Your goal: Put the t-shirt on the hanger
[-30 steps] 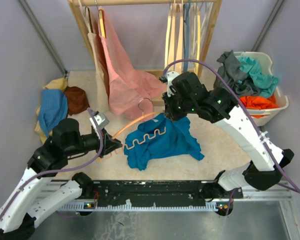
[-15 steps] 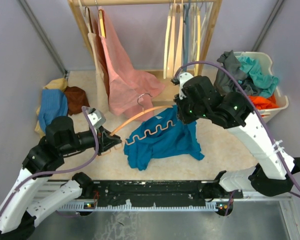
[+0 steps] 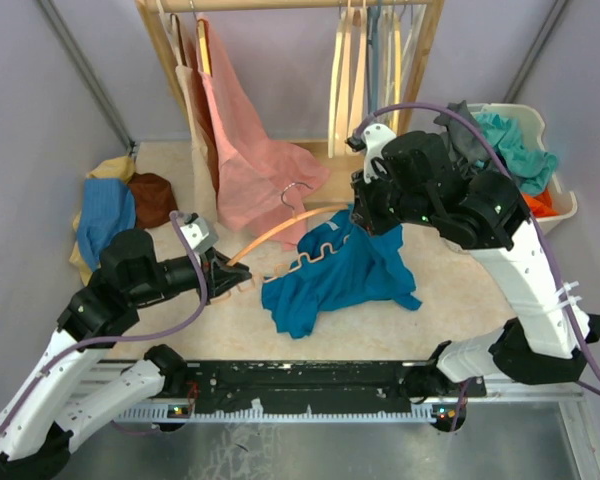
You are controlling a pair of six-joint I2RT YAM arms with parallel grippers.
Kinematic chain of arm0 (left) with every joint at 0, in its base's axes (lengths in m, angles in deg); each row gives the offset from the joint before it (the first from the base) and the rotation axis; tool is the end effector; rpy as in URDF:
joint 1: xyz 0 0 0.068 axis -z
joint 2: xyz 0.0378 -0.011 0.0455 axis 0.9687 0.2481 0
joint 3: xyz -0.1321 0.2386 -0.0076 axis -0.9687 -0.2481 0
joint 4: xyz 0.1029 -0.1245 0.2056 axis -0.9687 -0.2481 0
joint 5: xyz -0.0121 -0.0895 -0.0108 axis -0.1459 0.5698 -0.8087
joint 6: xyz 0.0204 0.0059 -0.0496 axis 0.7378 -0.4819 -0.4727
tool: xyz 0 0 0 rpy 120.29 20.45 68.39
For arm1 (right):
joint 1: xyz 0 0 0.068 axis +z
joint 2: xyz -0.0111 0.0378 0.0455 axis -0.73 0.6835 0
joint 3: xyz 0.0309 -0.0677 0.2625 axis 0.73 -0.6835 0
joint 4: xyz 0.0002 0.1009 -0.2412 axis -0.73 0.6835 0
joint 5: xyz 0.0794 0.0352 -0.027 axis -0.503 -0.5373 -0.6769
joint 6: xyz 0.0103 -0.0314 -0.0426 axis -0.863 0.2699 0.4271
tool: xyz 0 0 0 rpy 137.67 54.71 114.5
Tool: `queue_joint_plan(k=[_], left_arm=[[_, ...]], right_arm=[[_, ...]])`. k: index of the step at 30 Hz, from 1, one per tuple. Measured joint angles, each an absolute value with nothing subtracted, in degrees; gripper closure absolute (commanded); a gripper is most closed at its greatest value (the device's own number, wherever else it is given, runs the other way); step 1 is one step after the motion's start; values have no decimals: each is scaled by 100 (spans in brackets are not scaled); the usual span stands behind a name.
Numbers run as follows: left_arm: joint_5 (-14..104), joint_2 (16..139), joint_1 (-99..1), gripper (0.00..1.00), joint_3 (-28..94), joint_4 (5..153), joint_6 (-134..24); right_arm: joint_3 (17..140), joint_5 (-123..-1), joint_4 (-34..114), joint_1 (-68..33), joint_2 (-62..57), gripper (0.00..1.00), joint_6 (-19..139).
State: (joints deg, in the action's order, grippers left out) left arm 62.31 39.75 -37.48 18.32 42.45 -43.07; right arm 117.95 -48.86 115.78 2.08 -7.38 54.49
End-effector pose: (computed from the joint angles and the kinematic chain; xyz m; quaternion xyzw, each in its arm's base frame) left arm 0.0895 -0.0900 0.3869 0.3821 0.6860 -0.3605 0.5034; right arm 0.1331 0.1476 0.5028 -0.2599 0.8589 0.1862 0.4000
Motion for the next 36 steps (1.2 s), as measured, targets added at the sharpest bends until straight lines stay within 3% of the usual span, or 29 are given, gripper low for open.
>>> queue_joint_plan(k=[15, 26, 36], left_arm=[[6338, 3885, -3748, 97, 1753, 4562, -4215], [6248, 3684, -3748, 98, 1602, 4650, -4229], [6008, 3522, -3748, 99, 1589, 4645, -4211]], right_arm=[[12525, -5159, 11307, 622, -242, 100, 5545], [12613, -4453, 10839, 1620, -119, 100, 5559], [13795, -3585, 11324, 2215, 784, 100, 5681]])
